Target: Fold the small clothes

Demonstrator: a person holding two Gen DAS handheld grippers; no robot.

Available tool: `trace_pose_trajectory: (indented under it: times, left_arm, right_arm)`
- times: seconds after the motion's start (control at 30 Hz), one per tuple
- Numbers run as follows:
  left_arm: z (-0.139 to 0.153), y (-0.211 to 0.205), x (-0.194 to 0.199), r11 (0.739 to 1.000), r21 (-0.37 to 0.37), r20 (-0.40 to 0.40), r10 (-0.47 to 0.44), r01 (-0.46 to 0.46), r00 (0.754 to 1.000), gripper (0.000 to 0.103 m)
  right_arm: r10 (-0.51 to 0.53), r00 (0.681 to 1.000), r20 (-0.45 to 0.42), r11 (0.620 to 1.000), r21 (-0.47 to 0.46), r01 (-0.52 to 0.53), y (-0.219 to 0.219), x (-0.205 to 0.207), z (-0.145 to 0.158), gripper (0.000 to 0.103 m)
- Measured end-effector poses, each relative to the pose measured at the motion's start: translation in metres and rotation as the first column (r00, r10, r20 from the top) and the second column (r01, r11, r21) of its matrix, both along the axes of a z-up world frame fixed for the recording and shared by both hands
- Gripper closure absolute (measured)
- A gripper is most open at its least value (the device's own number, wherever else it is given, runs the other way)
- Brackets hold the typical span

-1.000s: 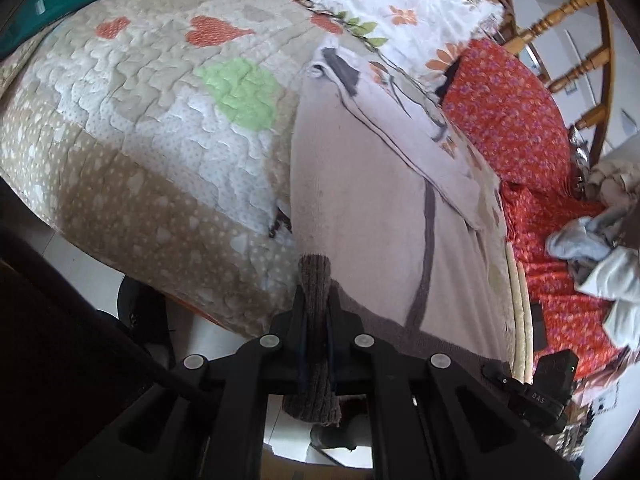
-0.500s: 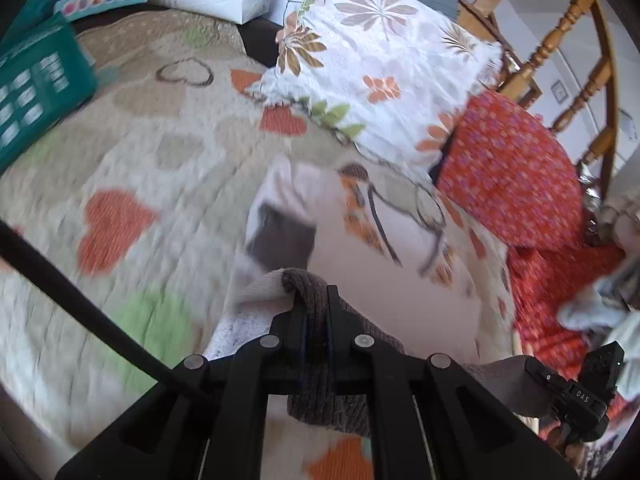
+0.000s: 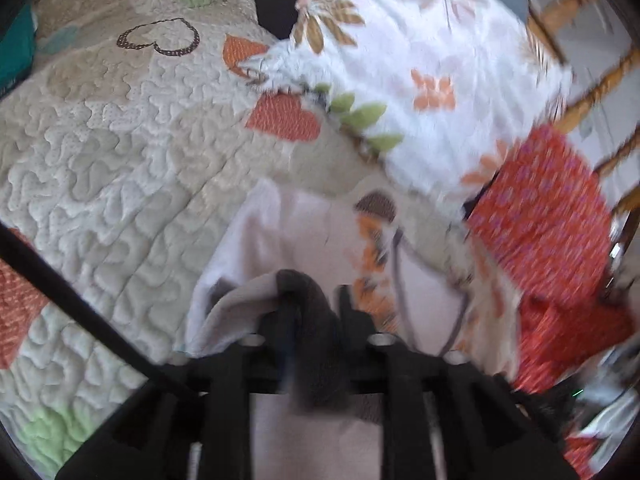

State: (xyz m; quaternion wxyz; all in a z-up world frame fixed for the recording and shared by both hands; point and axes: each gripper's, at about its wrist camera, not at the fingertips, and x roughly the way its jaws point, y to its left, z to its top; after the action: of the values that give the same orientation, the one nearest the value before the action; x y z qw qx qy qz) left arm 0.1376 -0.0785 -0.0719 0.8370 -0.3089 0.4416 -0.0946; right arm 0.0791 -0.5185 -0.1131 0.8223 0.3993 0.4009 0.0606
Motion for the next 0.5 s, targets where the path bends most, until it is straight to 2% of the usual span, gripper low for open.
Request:
trace_pose_trajectory:
  times: [0.03,0.07,0.1,0.2,0.27,0.37,0.5]
  left_arm:
    - [0.004,0.003,0.0,0.999,-0.002,0.013,0.032,-0.032,0.999,0.042]
    - [0.008,0.006,-0.002,0.998,0.006,0.028,0.068,-0.068,0.997,0.038]
    - [0.013,0.008,-0.003,0.995,0.02,0.04,0.098,-0.098,0.994,0.035]
    - [0.017,0.007,-0.004,0.996,0.048,0.026,0.075,-0.076,0.997,0.034]
    - [0.017,0.007,-0.006,0.996,0.065,0.022,0.054,-0.055,0.998,0.034]
    - [0.018,0.007,-0.015,0.988,0.153,0.023,0.03,-0.033,0.999,0.033]
    - [0.014,0.01,-0.03,0.962,0.273,0.019,-0.023,0.017,1.0,0.033]
  right_arm:
    - [-0.025,1.0,-0.002,0.999,-0.035,0.025,-0.003,0.003,0.0,0.064]
    - [-0.051,0.999,0.001,0.996,-0.07,0.051,-0.005,0.004,0.002,0.044]
    - [-0.08,0.997,0.012,0.991,-0.107,0.081,-0.007,0.004,0.005,0.038]
    - [-0.07,0.997,0.02,0.989,-0.13,0.072,-0.009,0.003,0.011,0.038]
    - [-0.059,0.998,0.022,0.981,-0.181,0.062,-0.007,0.0,0.016,0.038]
    - [-0.035,0.999,0.025,0.962,-0.271,0.041,-0.003,-0.008,0.024,0.038]
    - [-0.003,1.0,-0.002,0.932,-0.362,0.002,-0.007,-0.028,0.023,0.038]
